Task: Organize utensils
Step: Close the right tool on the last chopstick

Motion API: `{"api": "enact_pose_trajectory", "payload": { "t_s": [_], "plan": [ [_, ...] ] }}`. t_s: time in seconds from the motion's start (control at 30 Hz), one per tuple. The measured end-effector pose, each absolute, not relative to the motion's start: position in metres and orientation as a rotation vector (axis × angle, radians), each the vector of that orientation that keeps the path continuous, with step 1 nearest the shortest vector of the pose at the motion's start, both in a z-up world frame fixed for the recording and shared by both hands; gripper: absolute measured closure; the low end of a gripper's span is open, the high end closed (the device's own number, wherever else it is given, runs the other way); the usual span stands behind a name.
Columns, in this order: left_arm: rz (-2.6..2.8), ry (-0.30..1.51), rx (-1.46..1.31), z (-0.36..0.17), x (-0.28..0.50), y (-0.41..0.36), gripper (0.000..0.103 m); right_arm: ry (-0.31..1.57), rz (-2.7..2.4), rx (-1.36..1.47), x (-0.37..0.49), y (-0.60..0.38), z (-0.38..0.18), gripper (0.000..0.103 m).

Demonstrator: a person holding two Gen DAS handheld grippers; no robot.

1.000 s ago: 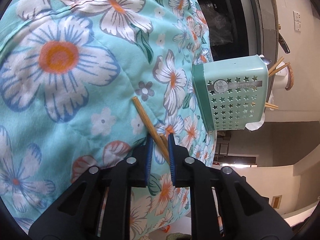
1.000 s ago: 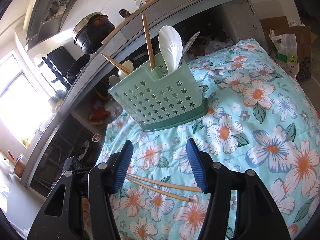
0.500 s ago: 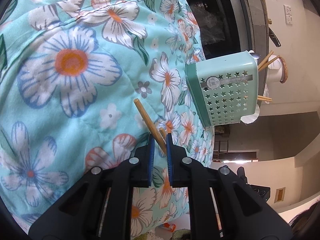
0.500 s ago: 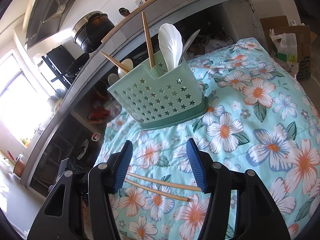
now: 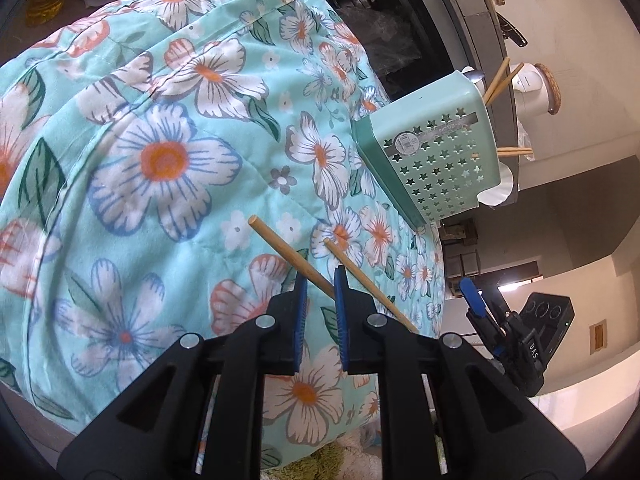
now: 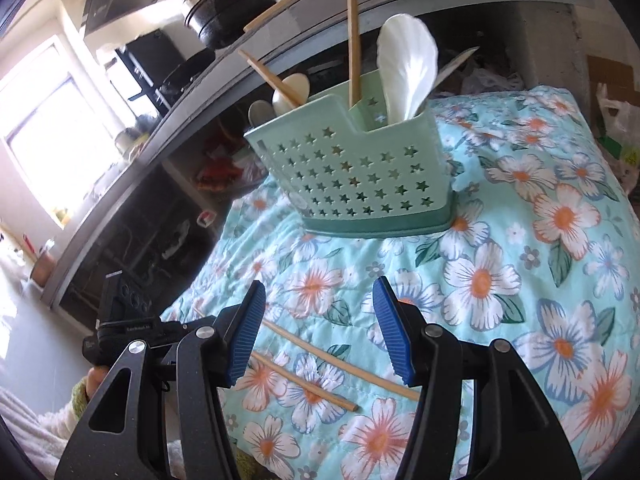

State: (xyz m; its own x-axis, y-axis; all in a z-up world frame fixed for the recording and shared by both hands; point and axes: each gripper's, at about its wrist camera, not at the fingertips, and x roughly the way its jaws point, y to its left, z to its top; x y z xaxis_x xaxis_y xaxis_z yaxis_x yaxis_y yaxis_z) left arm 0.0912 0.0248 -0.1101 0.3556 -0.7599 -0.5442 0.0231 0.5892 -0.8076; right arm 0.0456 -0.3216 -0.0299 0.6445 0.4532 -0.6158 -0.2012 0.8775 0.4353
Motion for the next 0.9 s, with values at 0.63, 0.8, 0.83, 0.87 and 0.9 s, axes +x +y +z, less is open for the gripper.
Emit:
{"api": "enact_pose_trajectory", "payload": {
  "t_s": [0.63,0.8,0.83,0.87,0.9],
  "plan": [
    [-0.579,1.118,-0.819,-0.123,0.084,0.029,0.09,0.982,0.61,-0.139,0.101,-0.198,-0.077,0.076],
    [-0.571,1.126,-0.818,-0.125,0.086,0.028,0.09,0.959,0.594,-0.213,0.1,-0.189,-0.086,0.083],
    [-0.569,1.127,-0.816,-0.125,0.086,0.028,0.09,0.95,0.596,-0.207,0.099,-0.189,-0.086,0.088],
    [-0.567,1.128,-0.815,-0.125,0.086,0.028,0.09,0.941,0.599,-0.2,0.098,-0.189,-0.085,0.091],
    [-0.564,1.128,-0.815,-0.125,0.086,0.028,0.09,0.931,0.6,-0.195,0.098,-0.188,-0.086,0.095]
  ]
}}
